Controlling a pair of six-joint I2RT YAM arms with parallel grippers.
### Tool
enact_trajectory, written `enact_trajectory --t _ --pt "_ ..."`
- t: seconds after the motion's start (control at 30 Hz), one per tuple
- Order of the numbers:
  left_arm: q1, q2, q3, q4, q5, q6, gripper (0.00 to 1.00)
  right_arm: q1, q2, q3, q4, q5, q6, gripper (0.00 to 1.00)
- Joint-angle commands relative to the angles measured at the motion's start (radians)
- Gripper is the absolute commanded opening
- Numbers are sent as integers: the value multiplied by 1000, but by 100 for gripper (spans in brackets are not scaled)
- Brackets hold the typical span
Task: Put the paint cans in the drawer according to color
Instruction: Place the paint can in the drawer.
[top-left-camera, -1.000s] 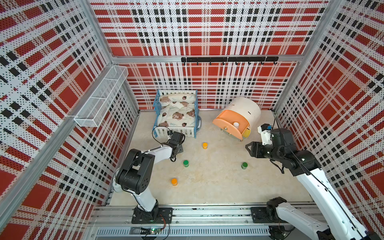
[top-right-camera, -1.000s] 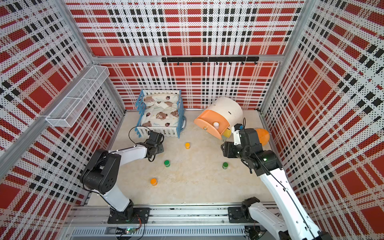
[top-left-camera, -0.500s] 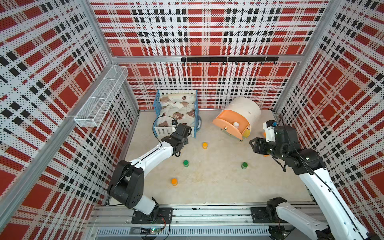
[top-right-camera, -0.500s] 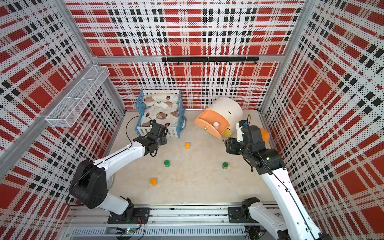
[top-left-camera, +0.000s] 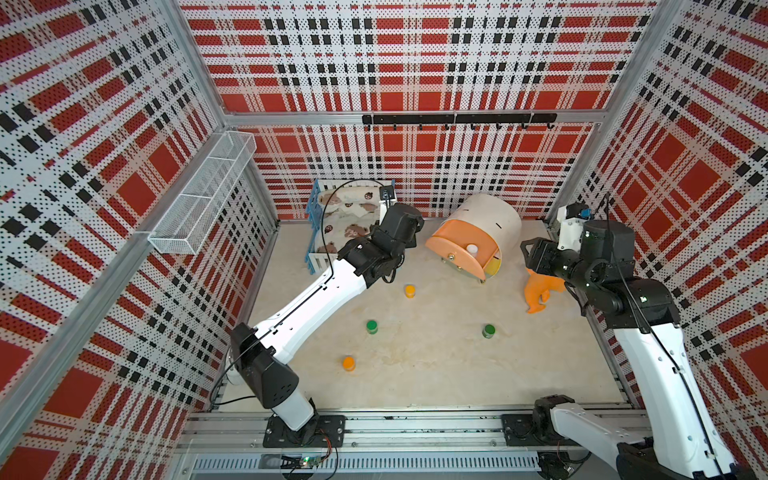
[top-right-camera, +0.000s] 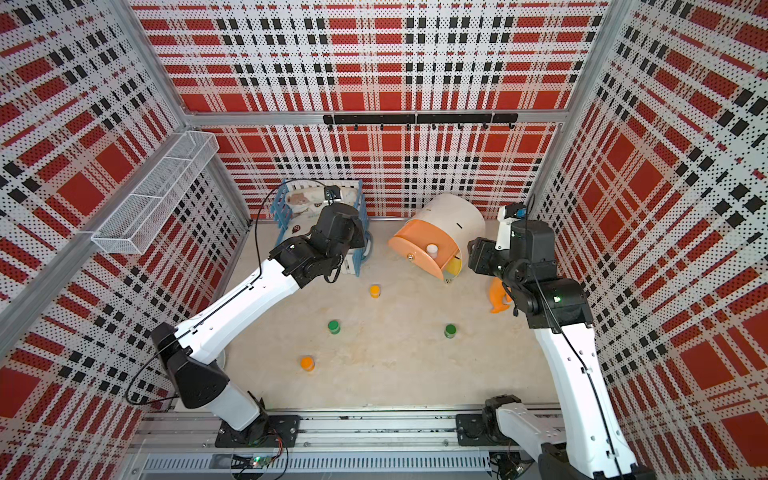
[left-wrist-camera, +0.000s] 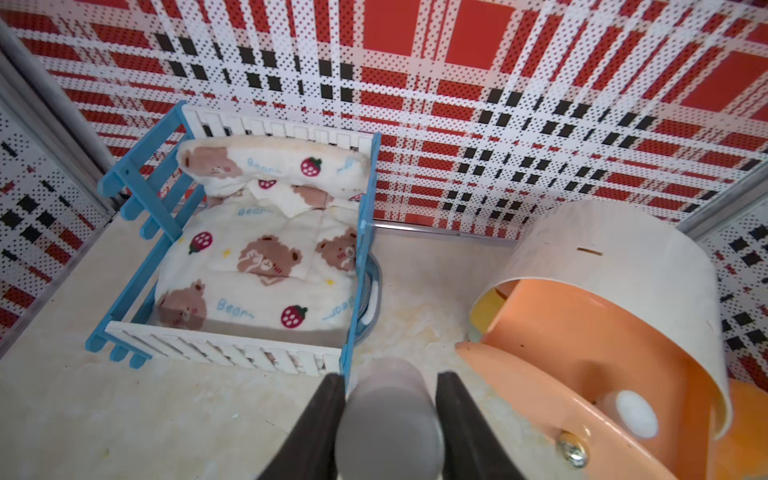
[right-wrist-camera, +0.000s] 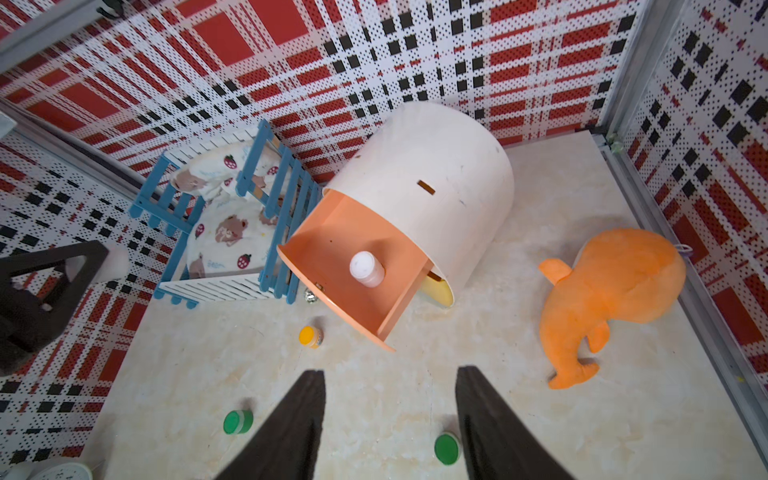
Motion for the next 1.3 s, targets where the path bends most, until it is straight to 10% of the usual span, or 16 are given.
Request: enact_trajectory --t 0.0,0.57,1.27 --pt "-37 90 126 -28 28 68 26 -10 21 26 116 -23 -1 57" --pt "-47 451 516 -27 203 248 24 -10 137 -34 382 -75 -2 57" --pt "9 581 563 -28 335 325 23 -10 171 -179 487 -115 5 54"
